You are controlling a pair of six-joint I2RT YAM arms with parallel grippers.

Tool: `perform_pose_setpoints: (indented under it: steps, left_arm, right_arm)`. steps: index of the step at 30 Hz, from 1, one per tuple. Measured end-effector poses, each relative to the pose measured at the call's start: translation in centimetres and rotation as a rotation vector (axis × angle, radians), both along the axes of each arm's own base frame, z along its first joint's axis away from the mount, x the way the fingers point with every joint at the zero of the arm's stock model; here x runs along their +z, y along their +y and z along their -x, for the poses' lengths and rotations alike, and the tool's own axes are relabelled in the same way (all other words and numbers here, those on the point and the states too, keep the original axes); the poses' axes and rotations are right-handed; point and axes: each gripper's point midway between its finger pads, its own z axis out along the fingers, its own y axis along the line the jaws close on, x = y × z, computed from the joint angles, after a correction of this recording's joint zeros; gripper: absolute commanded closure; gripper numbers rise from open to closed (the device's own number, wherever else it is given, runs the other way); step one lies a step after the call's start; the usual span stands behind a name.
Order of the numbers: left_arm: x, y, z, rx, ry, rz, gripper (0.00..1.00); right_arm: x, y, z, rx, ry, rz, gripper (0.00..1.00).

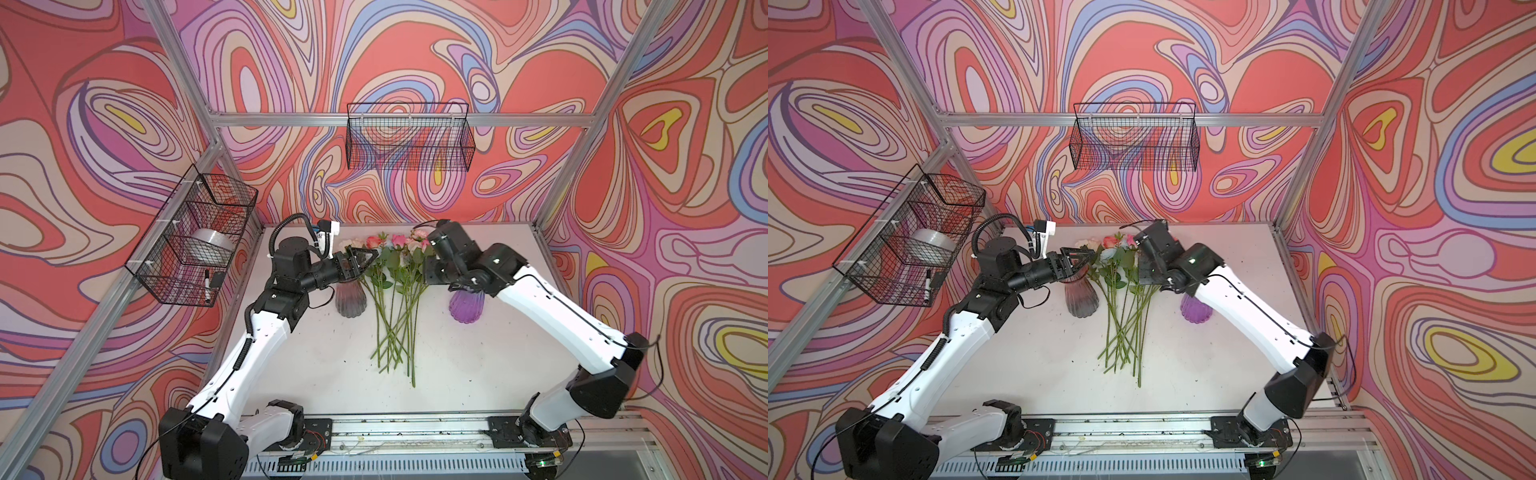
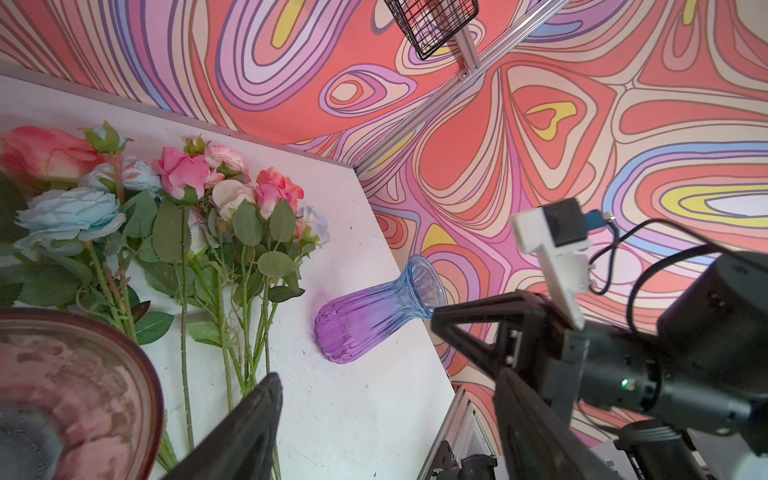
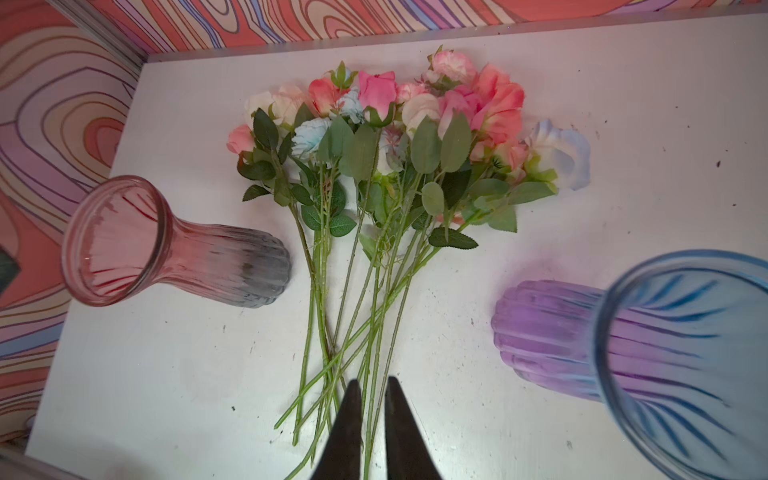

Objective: Arrange the flowers into the vase
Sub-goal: 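Move the right gripper down onto the rose stems beside the pink vase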

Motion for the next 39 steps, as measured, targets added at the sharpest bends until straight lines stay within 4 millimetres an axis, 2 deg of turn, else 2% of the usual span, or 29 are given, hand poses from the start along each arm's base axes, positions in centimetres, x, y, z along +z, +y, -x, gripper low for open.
perform_pose_setpoints:
  steps: [3,7,10,15,19,24,28,35,39]
  left_arm:
    - [0.1,0.1,0.0,0.004,-0.007,-0.002,0.2]
    - [0.0,0.1,0.0,0.008,-0.003,-0.003,0.21]
    - [-0.2,0.1,-0.1,0.012,0.001,-0.005,0.21]
    - [-0.2,0.2,-0.1,0.012,0.001,-0.005,0.21]
    - [-0.2,0.2,-0.1,0.012,0.001,-0.005,0.21]
    - [-0.2,0.1,-0.1,0.012,0.002,-0.005,0.21]
    - [-0.2,0.1,-0.1,0.012,0.004,-0.004,0.21]
    - [-0.6,0.1,-0.3,0.013,0.019,-0.003,0.21]
    - [-0.7,0.1,-0.3,0.013,0.021,-0.003,0.21]
  right_arm:
    - [-4.2,1.8,-0.9,-0.007,0.036,0.055,0.87]
    - [-9.5,2.6,-2.3,-0.04,0.099,0.112,0.85]
    - [-12.7,3.4,-3.2,-0.056,0.135,0.131,0.84]
    - [-17.0,4.1,-4.3,-0.069,0.207,0.113,0.85]
    - [-19.5,4.0,-5.6,-0.088,0.258,0.077,0.85]
    - [-21.9,4.1,-6.2,-0.093,0.308,0.051,0.84]
    - [-22.8,4.5,-6.2,-0.083,0.324,0.04,0.84]
    - [-22.5,4.2,-6.4,-0.086,0.308,0.051,0.81]
    - [-20.6,3.1,-6.7,-0.099,0.258,0.089,0.81]
